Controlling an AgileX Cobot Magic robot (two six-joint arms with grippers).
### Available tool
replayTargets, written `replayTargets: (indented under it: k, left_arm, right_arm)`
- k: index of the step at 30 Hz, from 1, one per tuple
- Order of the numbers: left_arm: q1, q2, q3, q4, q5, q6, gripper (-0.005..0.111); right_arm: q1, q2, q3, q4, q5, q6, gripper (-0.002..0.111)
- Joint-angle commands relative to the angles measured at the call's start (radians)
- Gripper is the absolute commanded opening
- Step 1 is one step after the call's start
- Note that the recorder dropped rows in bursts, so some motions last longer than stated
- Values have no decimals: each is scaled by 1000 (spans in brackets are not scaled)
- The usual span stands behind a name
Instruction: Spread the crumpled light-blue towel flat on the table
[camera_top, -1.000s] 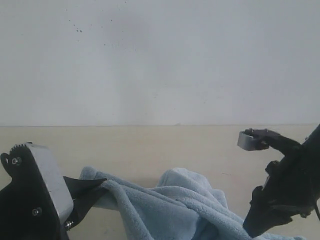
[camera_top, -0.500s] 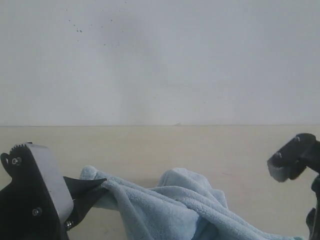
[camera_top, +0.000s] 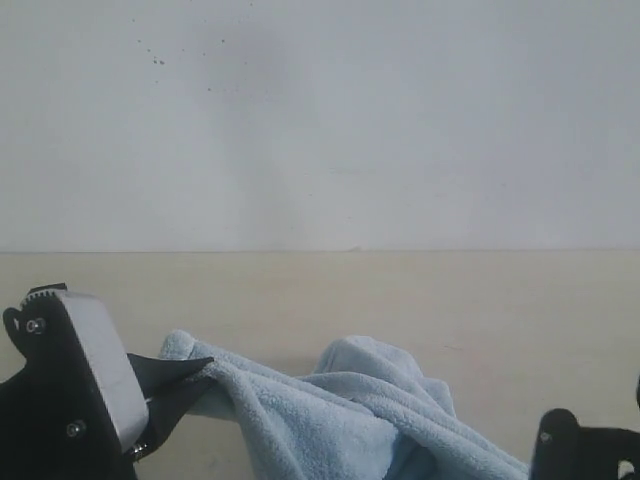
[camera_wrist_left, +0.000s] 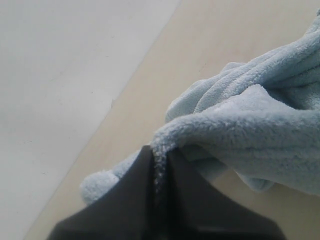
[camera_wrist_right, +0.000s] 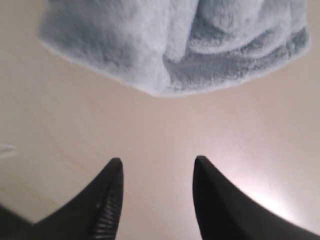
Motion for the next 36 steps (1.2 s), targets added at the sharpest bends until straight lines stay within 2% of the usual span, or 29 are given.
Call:
replayTargets:
  k: [1, 6, 15, 19, 23, 25, 27, 28, 33, 36]
  left_arm:
    - [0, -7, 3, -8, -11, 3, 4]
    - [0, -7, 3, -8, -15, 3, 4]
    - [0, -7, 3, -8, -15, 3, 4]
    - [0, -7, 3, -8, -15, 3, 4]
    - [0, -7, 3, -8, -15, 3, 4]
    - [0, -7, 3, -8, -19, 6, 4]
    - [0, -7, 3, -8, -18, 18, 4]
    - [0, -7, 3, -8, -18, 18, 4]
    - [0, -7, 3, -10, -23, 21, 4]
    - [0, -21, 3, -115, -108, 87, 4]
  right_arm:
    - [11, -14, 82, -75, -140, 40, 42]
    - [31, -10, 91, -49, -428, 91, 42]
    - [31, 6, 129, -26, -418, 105, 42]
    - [31, 5, 221, -78, -569, 109, 42]
    - [31, 5, 198, -104, -599, 206, 41]
    - [31, 5, 188, -153, -583, 261, 30]
    - [31, 5, 181, -217, -565, 335, 7]
    - [31, 5, 178, -255, -556, 382, 0]
    - [31, 1, 132, -499, -480, 688, 0]
    - [31, -39, 75, -632, -347, 890, 0]
